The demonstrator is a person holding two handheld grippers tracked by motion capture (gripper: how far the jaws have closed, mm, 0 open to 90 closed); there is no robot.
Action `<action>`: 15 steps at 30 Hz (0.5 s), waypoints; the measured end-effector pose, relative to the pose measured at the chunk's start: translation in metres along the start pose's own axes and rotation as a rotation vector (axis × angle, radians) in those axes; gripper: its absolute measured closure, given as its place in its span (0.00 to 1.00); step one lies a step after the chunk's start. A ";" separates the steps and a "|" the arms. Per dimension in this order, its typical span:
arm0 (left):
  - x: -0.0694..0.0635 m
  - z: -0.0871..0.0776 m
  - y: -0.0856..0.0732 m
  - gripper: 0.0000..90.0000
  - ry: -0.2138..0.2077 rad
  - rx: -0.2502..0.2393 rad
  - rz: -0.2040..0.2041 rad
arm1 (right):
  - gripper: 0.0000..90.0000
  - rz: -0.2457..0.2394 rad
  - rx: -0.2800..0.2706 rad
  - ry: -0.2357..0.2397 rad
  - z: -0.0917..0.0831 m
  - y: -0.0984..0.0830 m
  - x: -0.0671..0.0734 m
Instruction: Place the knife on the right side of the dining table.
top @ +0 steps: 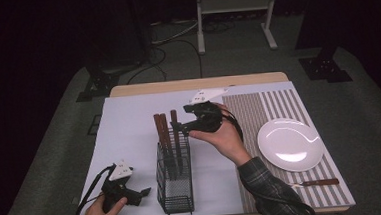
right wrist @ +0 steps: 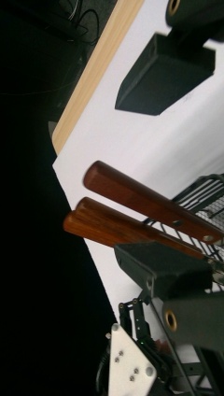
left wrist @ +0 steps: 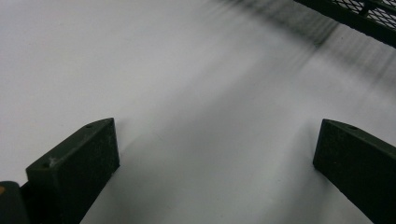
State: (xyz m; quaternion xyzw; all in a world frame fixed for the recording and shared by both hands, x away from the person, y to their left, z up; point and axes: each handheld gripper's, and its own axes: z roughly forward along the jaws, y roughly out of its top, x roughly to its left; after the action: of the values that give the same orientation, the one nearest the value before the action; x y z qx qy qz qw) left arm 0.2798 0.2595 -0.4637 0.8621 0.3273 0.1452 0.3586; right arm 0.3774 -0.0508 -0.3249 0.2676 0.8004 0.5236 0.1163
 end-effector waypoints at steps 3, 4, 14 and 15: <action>0.000 0.000 0.000 0.00 0.000 0.000 0.000 | 0.32 -0.002 -0.005 0.003 0.003 0.002 0.000; 0.000 0.000 0.000 0.00 -0.001 0.001 0.000 | 0.36 -0.003 -0.007 0.011 0.006 0.004 0.000; 0.000 0.000 0.000 0.00 0.000 0.002 0.000 | 0.53 0.012 -0.002 0.028 0.015 0.006 -0.003; 0.000 0.000 0.000 0.00 0.000 0.001 0.000 | 0.54 0.014 -0.001 0.030 0.016 0.006 -0.003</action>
State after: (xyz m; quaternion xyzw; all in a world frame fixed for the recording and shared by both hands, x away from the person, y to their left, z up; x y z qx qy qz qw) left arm 0.2797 0.2595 -0.4636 0.8623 0.3275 0.1449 0.3580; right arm 0.3896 -0.0384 -0.3262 0.2651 0.8000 0.5288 0.1008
